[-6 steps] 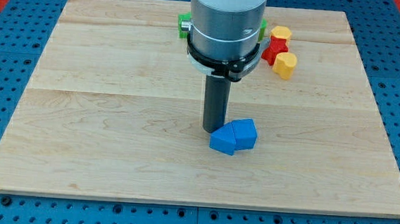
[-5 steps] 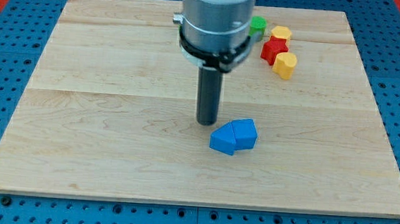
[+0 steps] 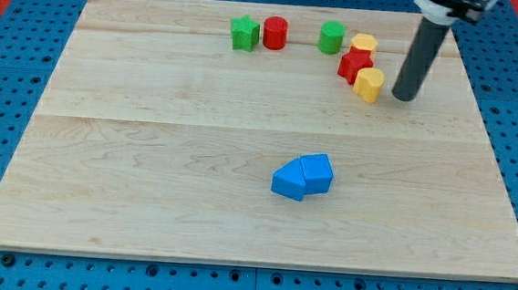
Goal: Slide the yellow heart to the center
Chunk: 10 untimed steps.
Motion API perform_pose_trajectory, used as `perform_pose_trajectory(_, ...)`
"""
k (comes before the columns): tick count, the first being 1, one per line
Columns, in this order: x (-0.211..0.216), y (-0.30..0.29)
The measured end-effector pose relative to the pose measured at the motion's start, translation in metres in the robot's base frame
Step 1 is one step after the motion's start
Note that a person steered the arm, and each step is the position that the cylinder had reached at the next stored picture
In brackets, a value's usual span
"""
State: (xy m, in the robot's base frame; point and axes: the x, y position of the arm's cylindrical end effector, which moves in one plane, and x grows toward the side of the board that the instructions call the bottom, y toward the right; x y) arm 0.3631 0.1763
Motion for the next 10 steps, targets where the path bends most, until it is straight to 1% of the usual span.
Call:
perform_pose_trajectory(1,0.000,-0.021)
perform_pose_trajectory(2,-0.010,-0.042)
perform_pose_trajectory(3,-0.025,-0.052)
perform_pose_trajectory(4,-0.021,-0.081)
perform_pose_trajectory(6,-0.003,-0.148)
perform_pose_trajectory(8,0.046,-0.125)
perform_pose_trajectory(9,0.054,-0.145)
perform_pose_trajectory(10,0.047,-0.158)
